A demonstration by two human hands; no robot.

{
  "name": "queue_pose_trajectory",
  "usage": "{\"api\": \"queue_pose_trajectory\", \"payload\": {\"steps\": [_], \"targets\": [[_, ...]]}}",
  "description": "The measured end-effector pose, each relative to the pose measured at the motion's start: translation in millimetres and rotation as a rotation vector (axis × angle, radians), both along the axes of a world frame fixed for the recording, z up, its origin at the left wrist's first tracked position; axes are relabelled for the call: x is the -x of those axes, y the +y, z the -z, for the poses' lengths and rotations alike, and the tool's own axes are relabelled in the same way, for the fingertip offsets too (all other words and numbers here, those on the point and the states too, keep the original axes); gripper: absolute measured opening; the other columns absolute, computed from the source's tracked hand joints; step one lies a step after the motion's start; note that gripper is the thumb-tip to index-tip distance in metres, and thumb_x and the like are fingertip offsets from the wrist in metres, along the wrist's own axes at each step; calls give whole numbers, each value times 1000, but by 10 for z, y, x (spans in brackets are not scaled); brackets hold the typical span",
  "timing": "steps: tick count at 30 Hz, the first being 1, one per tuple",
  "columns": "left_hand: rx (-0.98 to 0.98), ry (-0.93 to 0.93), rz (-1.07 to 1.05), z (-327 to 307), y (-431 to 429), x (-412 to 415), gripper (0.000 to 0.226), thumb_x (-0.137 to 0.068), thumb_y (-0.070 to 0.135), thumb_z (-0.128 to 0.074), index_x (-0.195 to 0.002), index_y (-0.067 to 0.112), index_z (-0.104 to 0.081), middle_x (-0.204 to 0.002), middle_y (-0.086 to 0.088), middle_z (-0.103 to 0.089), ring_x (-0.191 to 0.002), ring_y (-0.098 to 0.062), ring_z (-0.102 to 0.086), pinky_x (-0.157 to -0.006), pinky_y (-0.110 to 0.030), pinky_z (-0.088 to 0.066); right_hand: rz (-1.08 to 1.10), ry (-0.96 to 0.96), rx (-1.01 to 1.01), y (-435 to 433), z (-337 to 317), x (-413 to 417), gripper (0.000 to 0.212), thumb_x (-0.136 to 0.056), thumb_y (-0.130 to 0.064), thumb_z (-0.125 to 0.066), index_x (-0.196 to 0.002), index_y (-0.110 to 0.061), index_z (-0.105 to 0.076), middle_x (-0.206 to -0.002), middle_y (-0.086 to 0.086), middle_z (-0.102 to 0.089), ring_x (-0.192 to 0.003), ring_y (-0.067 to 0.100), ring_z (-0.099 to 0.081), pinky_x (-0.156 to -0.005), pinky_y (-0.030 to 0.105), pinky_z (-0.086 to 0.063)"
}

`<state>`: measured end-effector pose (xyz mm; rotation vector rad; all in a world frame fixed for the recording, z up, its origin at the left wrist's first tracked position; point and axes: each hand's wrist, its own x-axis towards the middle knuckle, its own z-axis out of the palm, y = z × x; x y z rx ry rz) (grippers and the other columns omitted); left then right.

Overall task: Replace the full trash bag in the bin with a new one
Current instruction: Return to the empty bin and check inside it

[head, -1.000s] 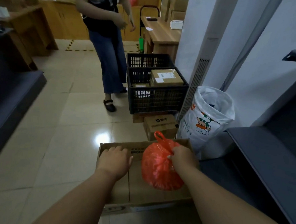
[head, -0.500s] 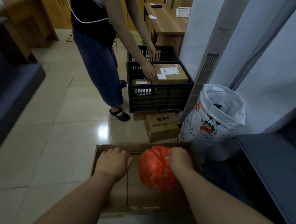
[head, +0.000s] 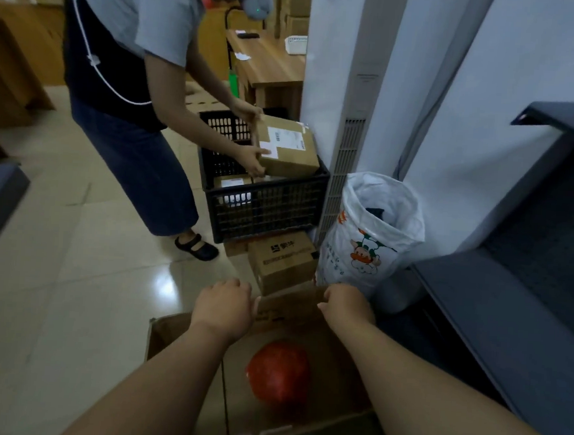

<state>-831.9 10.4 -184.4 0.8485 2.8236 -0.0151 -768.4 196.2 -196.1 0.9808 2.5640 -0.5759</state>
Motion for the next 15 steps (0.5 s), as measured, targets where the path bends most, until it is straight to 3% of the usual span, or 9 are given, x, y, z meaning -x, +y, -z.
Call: {"api": "queue_pose_trajectory", "payload": {"steps": [8, 12, 15], "targets": [[-24, -11, 212, -221, 333, -8, 40, -97, 45, -29, -113, 19, -55, -115, -5, -58, -108, -23, -54, -89, -36, -43, 209, 26, -1, 144, -193, -338, 36, -93, -33, -56, -122, -14, -59, -124, 10, -59, -114, 30, -55, -91, 39, -49], [-10, -10, 355, -329, 492, -135, 42, -96, 46, -30, -118, 19, -54, -121, -5, -56, -114, -23, -52, -93, -37, -42, 325, 36, -39, 108, -301, -694, 29, -94, -29, -54, -117, -12, -62, -121, 10, -60, -109, 28, -57, -78, 32, -45], [-27, 1, 477, -376, 630, -307, 41, -96, 46, -32, -119, 20, -54, -122, -5, -56, -114, -22, -52, -95, -37, -42, 410, 53, -90, 55, -381, -1019, 31, -93, -29, -56, -120, -13, -62, -126, 9, -57, -114, 28, -55, -83, 33, -47]]}}
